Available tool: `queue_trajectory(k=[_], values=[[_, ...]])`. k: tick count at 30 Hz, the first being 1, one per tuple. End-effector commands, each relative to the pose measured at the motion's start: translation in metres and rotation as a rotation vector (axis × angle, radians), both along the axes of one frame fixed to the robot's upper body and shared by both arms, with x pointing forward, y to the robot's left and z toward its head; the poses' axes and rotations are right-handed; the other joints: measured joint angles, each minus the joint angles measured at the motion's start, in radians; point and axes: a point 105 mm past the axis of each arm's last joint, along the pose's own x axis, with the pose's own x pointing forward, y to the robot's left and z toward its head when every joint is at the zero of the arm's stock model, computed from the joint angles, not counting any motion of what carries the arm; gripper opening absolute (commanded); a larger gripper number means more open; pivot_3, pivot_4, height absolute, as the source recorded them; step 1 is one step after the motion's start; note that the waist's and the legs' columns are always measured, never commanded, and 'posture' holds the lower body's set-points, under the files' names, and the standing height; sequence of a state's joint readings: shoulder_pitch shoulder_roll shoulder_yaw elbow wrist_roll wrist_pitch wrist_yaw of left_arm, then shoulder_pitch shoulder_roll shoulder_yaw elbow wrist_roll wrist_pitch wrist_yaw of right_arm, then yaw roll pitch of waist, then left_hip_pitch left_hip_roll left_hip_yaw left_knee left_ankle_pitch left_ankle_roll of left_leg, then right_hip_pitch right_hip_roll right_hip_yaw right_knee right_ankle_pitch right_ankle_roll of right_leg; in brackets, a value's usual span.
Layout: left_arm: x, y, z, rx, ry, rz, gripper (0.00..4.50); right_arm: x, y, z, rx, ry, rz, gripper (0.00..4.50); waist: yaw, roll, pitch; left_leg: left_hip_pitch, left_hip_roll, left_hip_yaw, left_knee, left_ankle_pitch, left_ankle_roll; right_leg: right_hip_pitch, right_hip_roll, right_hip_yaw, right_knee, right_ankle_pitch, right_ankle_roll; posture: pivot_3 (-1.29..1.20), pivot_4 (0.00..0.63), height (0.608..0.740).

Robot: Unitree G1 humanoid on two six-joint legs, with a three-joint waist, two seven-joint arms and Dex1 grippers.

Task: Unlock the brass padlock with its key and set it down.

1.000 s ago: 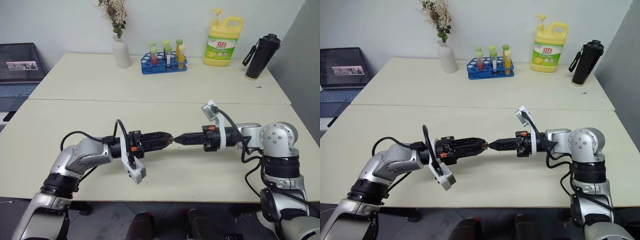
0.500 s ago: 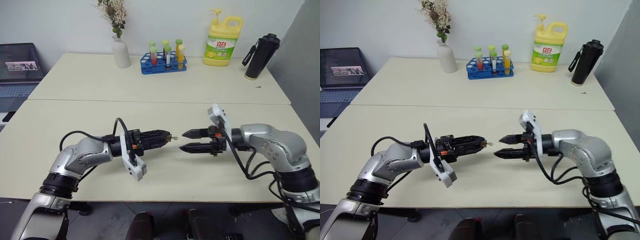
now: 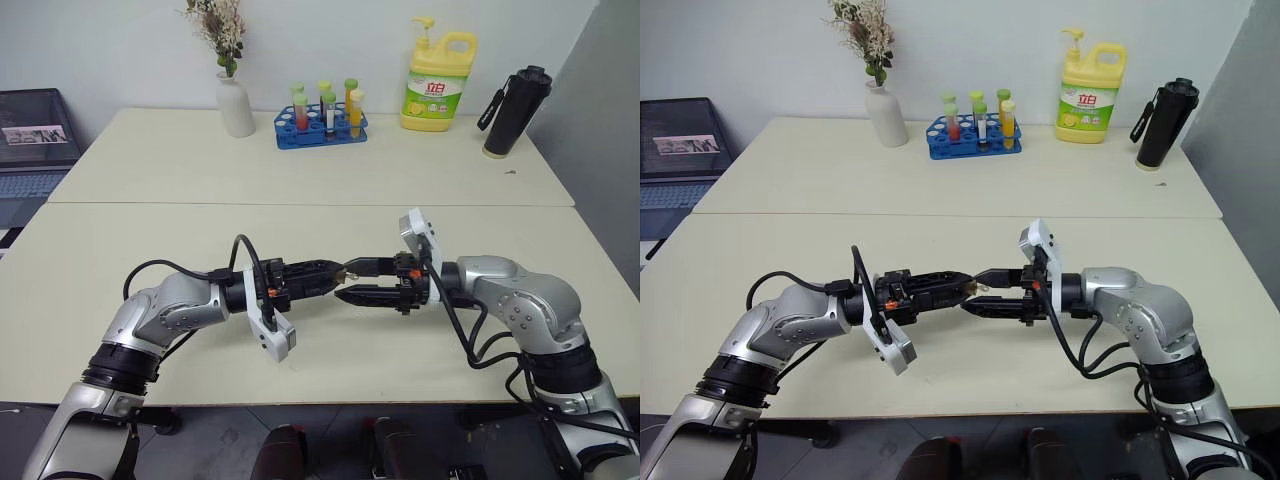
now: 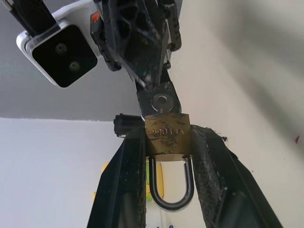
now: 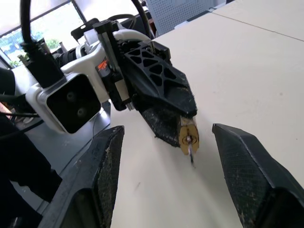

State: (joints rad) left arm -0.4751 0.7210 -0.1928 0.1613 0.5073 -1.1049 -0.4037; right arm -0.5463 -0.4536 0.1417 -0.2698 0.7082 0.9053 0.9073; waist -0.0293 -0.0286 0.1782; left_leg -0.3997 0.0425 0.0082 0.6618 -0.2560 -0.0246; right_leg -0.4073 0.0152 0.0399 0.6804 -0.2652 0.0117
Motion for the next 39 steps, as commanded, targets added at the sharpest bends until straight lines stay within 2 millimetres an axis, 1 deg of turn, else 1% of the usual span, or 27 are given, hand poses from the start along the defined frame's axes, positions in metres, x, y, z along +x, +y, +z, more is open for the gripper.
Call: queue_trajectory(k=[1,10,13,16,17,18,19,20,28,32,34,36,37,38,39], values=[[-0.003,-0.002,0.012,-0.046,-0.025,-0.024,0.96,0.0,0.005,0.008,0.027,-0.022,0.004,3.09,0.0,0.0,0.0,0.0,0.0,0.0,0.0,0.0,0.0,0.0,0.0,0.0,0.0,0.0,0.0,0.0,0.15,0.74],[-0.003,-0.003,0.011,-0.05,-0.025,-0.02,0.96,0.004,0.007,0.006,0.047,0.018,-0.012,3.09,0.0,0.0,0.0,0.0,0.0,0.0,0.0,0.0,0.0,0.0,0.0,0.0,0.0,0.0,0.0,0.0,0.15,0.74],[-0.003,-0.003,0.011,-0.055,-0.025,-0.019,0.96,0.006,0.008,0.005,0.048,0.029,-0.016,2.49,0.0,0.0,0.0,0.0,0.0,0.0,0.0,0.0,0.0,0.0,0.0,0.0,0.0,0.0,0.0,0.0,0.15,0.74],[-0.004,-0.003,0.011,-0.057,-0.026,-0.021,0.96,0.006,0.008,0.006,0.054,0.034,-0.018,1.44,0.0,0.0,0.0,0.0,0.0,0.0,0.0,0.0,0.0,0.0,0.0,0.0,0.0,0.0,0.0,0.0,0.15,0.74],[-0.004,-0.003,0.011,-0.057,-0.026,-0.021,0.96,0.006,0.008,0.007,0.055,0.035,-0.015,1.02,0.0,0.0,0.0,0.0,0.0,0.0,0.0,0.0,0.0,0.0,0.0,0.0,0.0,0.0,0.0,0.0,0.15,0.74],[-0.004,-0.003,0.011,-0.057,-0.025,-0.021,0.96,0.005,0.009,0.007,0.059,0.038,-0.013,0.71,0.0,0.0,0.0,0.0,0.0,0.0,0.0,0.0,0.0,0.0,0.0,0.0,0.0,0.0,0.0,0.0,0.15,0.74],[-0.004,-0.003,0.011,-0.056,-0.024,-0.021,0.96,0.005,0.009,0.008,0.059,0.039,-0.009,0.27,0.0,0.0,0.0,0.0,0.0,0.0,0.0,0.0,0.0,0.0,0.0,0.0,0.0,0.0,0.0,0.0,0.15,0.74],[-0.004,-0.003,0.011,-0.056,-0.024,-0.02,0.96,0.005,0.009,0.008,0.059,0.039,-0.007,0.17,0.0,0.0,0.0,0.0,0.0,0.0,0.0,0.0,0.0,0.0,0.0,0.0,0.0,0.0,0.0,0.0,0.15,0.74],[-0.005,-0.003,0.015,-0.097,-0.006,-0.026,0.96,0.004,0.009,0.011,0.062,0.029,0.002,0.18,0.0,0.0,0.0,0.0,0.0,0.0,0.0,0.0,0.0,0.0,0.0,0.0,0.0,0.0,0.0,0.0,0.15,0.74],[-0.009,0.0,0.014,-0.113,0.048,-0.041,0.96,0.004,0.008,0.013,0.064,0.022,0.003,0.18,0.0,0.0,0.0,0.0,0.0,0.0,0.0,0.0,0.0,0.0,0.0,0.0,0.0,0.0,0.0,0.0,0.15,0.74],[-0.008,0.002,0.012,-0.107,0.073,-0.027,1.68,0.005,0.008,0.014,0.065,0.019,-0.002,0.18,0.0,0.0,0.0,0.0,0.0,0.0,0.0,0.0,0.0,0.0,0.0,0.0,0.0,0.0,0.0,0.0,0.15,0.74],[-0.01,0.004,0.011,-0.113,0.107,-0.027,2.3,0.006,0.007,0.014,0.065,0.016,-0.009,0.18,0.0,0.0,0.0,0.0,0.0,0.0,0.0,0.0,0.0,0.0,0.0,0.0,0.0,0.0,0.0,0.0,0.15,0.74],[-0.013,0.006,0.011,-0.121,0.129,-0.028,2.59,0.009,0.007,0.014,0.065,0.012,-0.023,0.18,-0.001,0.0,0.0,0.0,0.0,0.0,0.0,0.0,0.0,0.0,0.0,0.0,0.0,0.0,0.0,0.0,0.15,0.74],[-0.016,0.007,0.011,-0.126,0.146,-0.029,2.97,0.01,0.006,0.014,0.065,0.009,-0.032,0.18,-0.002,0.0,0.0,0.0,0.0,0.0,0.0,0.0,0.0,0.0,0.0,0.0,0.0,0.0,0.0,0.0,0.15,0.74],[-0.025,0.008,0.015,-0.142,0.141,-0.057,3.31,0.013,0.005,0.013,0.063,0.008,-0.048,0.18,-0.003,0.0,0.0,0.0,0.001,0.0,0.0,0.0,0.0,0.0,0.0,0.0,0.0,0.0,0.0,0.0,0.15,0.74]])
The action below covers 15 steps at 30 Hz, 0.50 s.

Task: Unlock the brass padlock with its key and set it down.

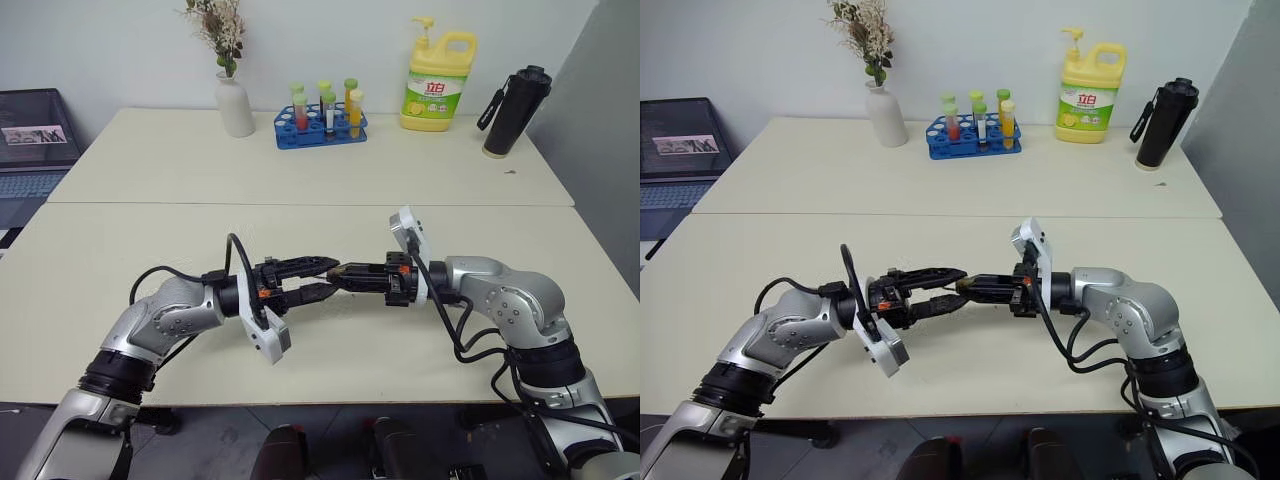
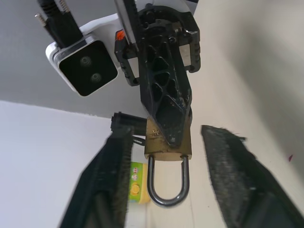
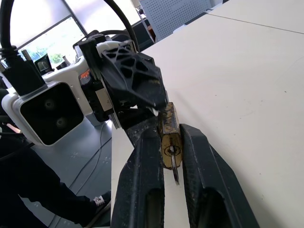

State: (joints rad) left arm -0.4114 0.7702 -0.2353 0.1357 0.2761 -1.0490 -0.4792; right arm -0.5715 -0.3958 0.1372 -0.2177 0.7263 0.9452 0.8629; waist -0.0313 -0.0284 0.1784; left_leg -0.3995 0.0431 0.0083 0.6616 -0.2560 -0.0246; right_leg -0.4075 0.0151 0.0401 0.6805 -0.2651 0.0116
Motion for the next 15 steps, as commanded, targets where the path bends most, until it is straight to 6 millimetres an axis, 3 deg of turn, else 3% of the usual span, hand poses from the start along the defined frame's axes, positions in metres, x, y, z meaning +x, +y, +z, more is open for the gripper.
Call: queue_trajectory(k=[1,3,5,11,13,15], values=[[-0.023,0.0,0.017,-0.062,-0.017,-0.075,3.59,0.008,-0.004,0.014,0.029,-0.059,-0.041,0.18,-0.002,0.0,0.0,0.0,0.0,0.0,0.0,0.0,0.0,0.0,0.0,0.0,0.0,0.0,0.0,0.0,0.15,0.74],[-0.027,0.003,0.027,-0.105,0.003,-0.058,4.31,0.013,-0.006,0.013,0.021,-0.057,-0.067,0.18,0.0,0.0,0.0,0.0,0.0,0.0,0.0,0.0,0.0,0.0,0.0,0.0,0.0,0.0,0.0,0.0,0.15,0.74],[-0.024,0.006,0.037,-0.142,0.05,0.008,4.5,0.016,-0.01,0.012,0.013,-0.059,-0.088,0.18,0.0,0.0,0.0,0.0,0.0,0.0,0.0,0.0,0.0,-0.001,0.0,0.0,0.0,0.0,0.0,0.0,0.15,0.74],[-0.009,0.015,0.065,-0.379,0.485,0.175,4.5,0.018,-0.015,0.005,-0.03,-0.077,-0.092,0.18,0.001,0.0,0.0,0.0,0.0,0.0,0.0,0.0,0.0,0.0,0.0,0.0,0.0,-0.001,0.002,0.0,0.15,0.74],[-0.003,0.019,0.072,-0.401,0.559,0.201,4.5,0.016,-0.015,0.003,-0.046,-0.102,-0.074,0.18,-0.001,0.0,0.0,0.0,0.0,0.0,0.0,0.0,0.0,0.0,0.001,0.0,0.0,-0.001,0.002,0.0,0.15,0.74],[0.01,0.025,0.073,-0.401,0.664,0.233,3.92,0.01,-0.012,0.005,-0.059,-0.153,-0.031,0.18,0.001,0.0,0.001,0.0,0.0,-0.001,0.0,0.0,0.0,0.0,0.001,0.0,0.0,-0.001,0.002,0.0,0.15,0.74]])
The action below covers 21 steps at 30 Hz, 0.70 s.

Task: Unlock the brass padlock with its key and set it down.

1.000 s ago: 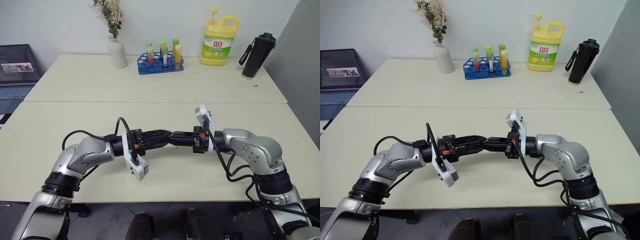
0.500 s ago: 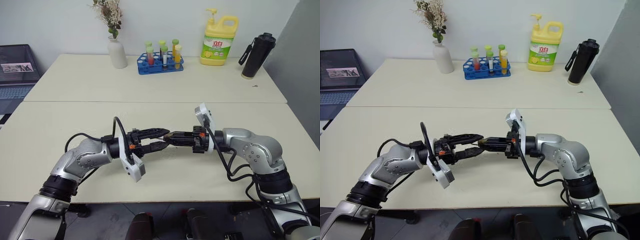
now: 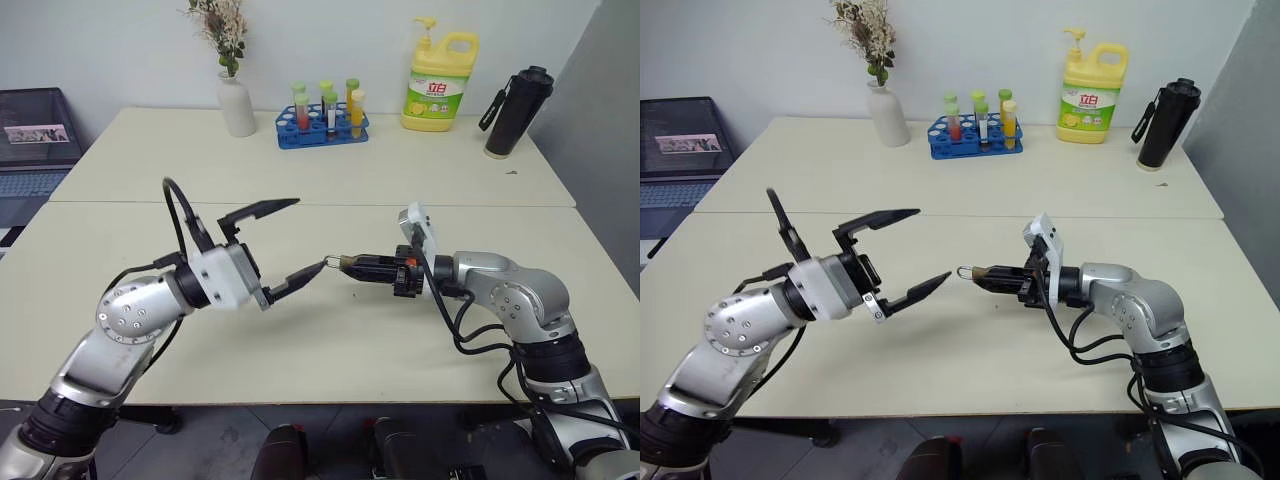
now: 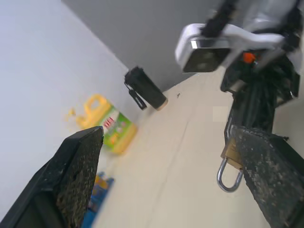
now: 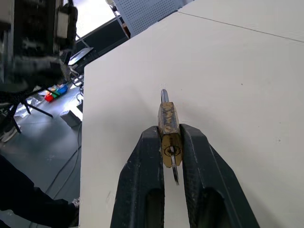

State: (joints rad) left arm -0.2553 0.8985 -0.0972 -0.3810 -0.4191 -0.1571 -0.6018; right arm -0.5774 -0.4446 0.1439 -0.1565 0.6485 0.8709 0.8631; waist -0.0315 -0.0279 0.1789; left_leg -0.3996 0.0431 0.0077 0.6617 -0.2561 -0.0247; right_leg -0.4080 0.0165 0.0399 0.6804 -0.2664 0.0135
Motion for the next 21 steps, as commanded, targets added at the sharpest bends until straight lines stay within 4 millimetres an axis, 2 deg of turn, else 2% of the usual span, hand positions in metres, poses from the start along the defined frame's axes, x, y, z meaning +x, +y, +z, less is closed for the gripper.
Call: queue_trajectory(k=[1,8,12,21], values=[[0.013,0.008,0.014,-0.033,0.118,0.005,3.6,-0.011,0.006,0.013,0.0,-0.118,0.085,0.18,0.001,0.0,0.0,0.0,0.0,-0.001,0.0,0.0,0.0,0.0,0.001,-0.001,0.0,0.0,0.0,0.0,0.15,0.74],[0.019,0.009,-0.022,-0.002,0.472,-0.121,1.32,-0.025,0.01,0.025,0.021,-0.217,0.182,0.18,0.0,0.0,0.0,0.0,0.0,0.002,0.0,0.0,0.0,-0.001,0.005,0.0,0.0,0.0,0.0,0.0,0.15,0.74],[0.019,0.007,-0.035,0.041,0.517,-0.16,0.03,-0.026,0.008,0.028,0.035,-0.22,0.177,0.18,0.001,0.0,0.0,-0.001,0.0,0.001,0.0,0.0,0.0,-0.002,0.005,0.001,0.0,0.0,-0.001,0.0,0.15,0.74],[0.022,-0.01,-0.043,0.028,0.525,-0.219,0.0,-0.027,0.006,0.029,0.039,-0.212,0.171,0.18,0.002,0.0,0.0,-0.001,0.0,0.001,0.0,0.0,0.0,-0.002,0.005,0.002,0.0,0.0,-0.001,0.0,0.15,0.74]])
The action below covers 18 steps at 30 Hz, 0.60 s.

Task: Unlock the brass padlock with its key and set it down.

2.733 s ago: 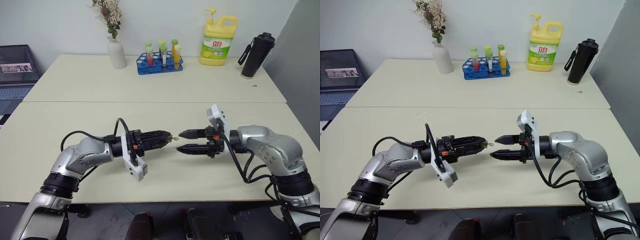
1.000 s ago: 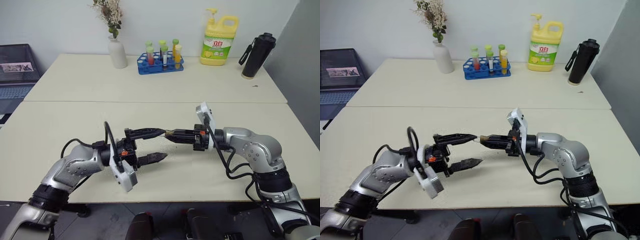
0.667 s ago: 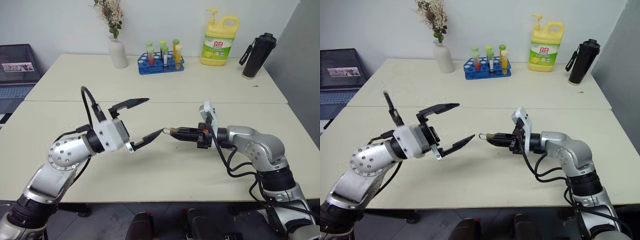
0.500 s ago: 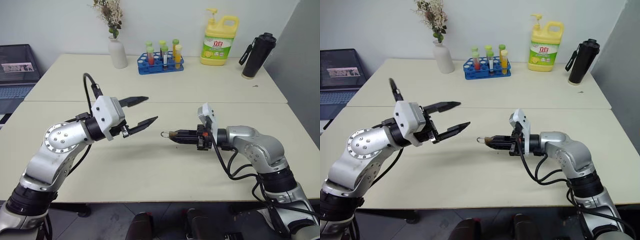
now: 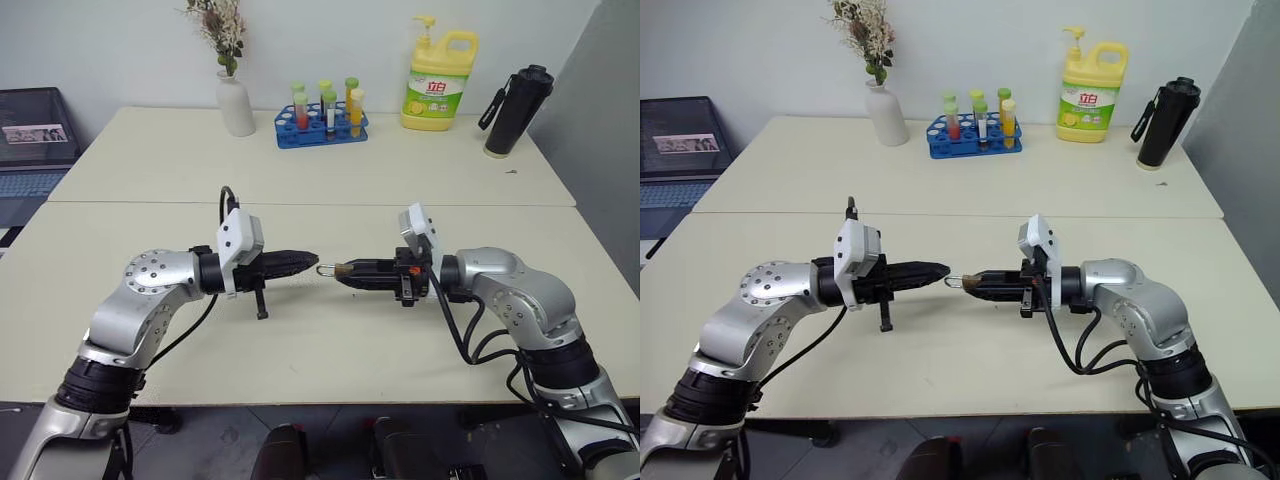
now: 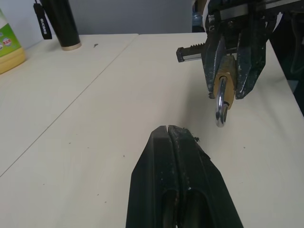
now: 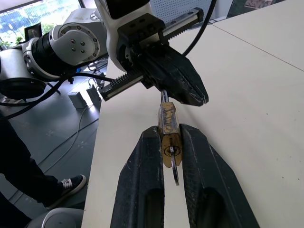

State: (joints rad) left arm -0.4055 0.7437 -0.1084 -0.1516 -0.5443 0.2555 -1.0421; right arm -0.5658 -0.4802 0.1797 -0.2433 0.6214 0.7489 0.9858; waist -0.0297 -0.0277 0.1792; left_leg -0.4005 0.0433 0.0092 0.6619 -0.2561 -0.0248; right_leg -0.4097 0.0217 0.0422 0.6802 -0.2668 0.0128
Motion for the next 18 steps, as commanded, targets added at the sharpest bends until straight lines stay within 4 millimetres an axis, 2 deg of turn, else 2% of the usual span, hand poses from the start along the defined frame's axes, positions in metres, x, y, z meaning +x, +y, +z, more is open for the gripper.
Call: queue_trajectory(k=[1,13,18], values=[[0.0,-0.008,0.007,-0.005,-0.04,-0.028,0.0,-0.005,-0.001,0.013,0.031,-0.048,0.02,0.18,0.0,0.0,0.0,0.0,0.0,0.0,0.0,0.0,0.0,0.0,0.0,0.0,0.0,0.0,0.0,0.0,0.15,0.74],[-0.015,-0.014,0.005,-0.032,0.001,-0.057,0.0,-0.001,-0.002,0.009,0.023,-0.028,0.006,0.18,0.0,0.0,0.0,0.0,0.0,0.0,0.0,0.0,0.0,0.0,0.0,0.0,0.0,0.0,0.0,0.0,0.15,0.74],[-0.02,-0.015,0.011,-0.05,-0.003,-0.055,0.0,0.001,-0.003,0.007,0.015,-0.022,-0.001,0.18,0.0,0.0,0.0,0.0,0.0,-0.001,0.0,0.0,0.0,0.0,0.0,0.0,0.0,0.0,0.0,0.0,0.15,0.74]])
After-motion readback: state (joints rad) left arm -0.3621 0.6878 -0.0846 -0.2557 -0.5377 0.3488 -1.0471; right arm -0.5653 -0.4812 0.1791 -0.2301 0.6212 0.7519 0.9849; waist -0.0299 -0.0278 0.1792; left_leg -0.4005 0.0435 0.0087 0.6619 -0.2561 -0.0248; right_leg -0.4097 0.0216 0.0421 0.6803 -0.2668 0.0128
